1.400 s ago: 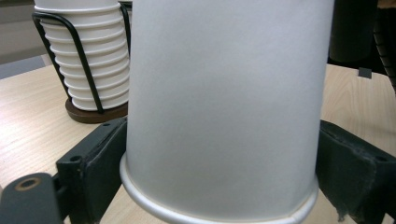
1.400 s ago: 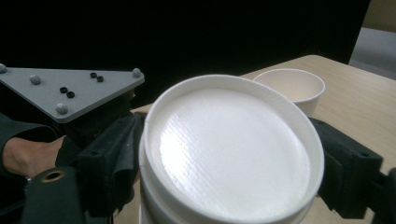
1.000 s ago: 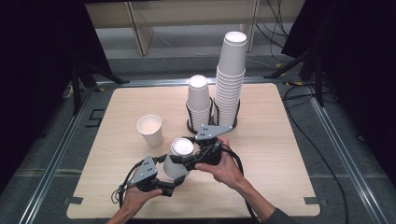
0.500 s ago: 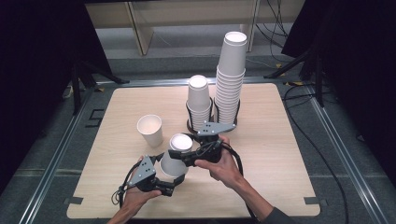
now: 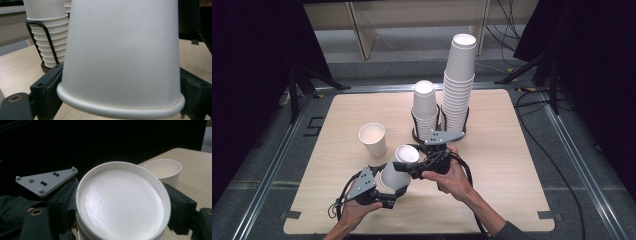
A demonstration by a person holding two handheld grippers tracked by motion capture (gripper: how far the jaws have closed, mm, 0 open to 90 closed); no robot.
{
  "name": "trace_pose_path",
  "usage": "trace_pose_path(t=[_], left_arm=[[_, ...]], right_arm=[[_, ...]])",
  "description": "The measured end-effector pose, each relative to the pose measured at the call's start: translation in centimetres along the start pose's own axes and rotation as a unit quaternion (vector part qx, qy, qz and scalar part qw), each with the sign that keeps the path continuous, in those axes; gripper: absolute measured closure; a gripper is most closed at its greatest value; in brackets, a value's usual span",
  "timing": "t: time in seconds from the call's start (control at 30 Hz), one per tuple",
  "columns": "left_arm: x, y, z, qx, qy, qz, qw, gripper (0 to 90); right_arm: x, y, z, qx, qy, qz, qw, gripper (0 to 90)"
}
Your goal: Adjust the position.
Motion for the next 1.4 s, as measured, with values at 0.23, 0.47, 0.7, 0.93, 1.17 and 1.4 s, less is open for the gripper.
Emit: trace_pose_path(t=[0.23, 0.47, 0.7, 0.93, 1.17, 1.4], left_arm=[[-0.2, -0.1, -0.2, -0.016, -0.014, 0.009, 0.9997, 12.5], [-0.3, 0.0, -0.5, -0.035, -0.042, 0.028, 0.9981, 13.2], [-0.5, 0.1, -0.7, -0.043, -0.061, 0.052, 0.9958, 13.2], [-0.5, 0.1, -0.7, -0.046, -0.069, 0.058, 0.9949, 13.0], [-0.5, 0.0, -0.6, -0.052, -0.052, 0.045, 0.9963, 7.1], [-0.1, 0.0, -1.0, -0.052, -0.005, 0.035, 0.9980, 4.2]], right_arm=[[-0.4, 0.4, -0.2, 0.008, -0.027, 0.003, 0.9996, 22.7], [-0.6, 0.4, -0.6, 0.020, -0.068, -0.023, 0.9972, 21.0], [-0.9, 0.6, -0.8, 0.032, -0.105, -0.035, 0.9933, 21.0], [-1.2, 0.6, -0.9, 0.038, -0.127, -0.020, 0.9910, 21.9], [-1.1, 1.0, -0.8, 0.049, -0.116, -0.019, 0.9919, 23.2], [-1.0, 1.5, -1.2, 0.075, -0.092, 0.028, 0.9926, 23.7]])
Point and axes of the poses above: each handheld gripper's, and its own axes: z roughly forward along the jaws, x roughly out of its top, y roughly to its right, the point moved 3 cm from there along z, roughly forward along the jaws, and after that the axes turned 9 degrees about -x, right-handed, at the moved point
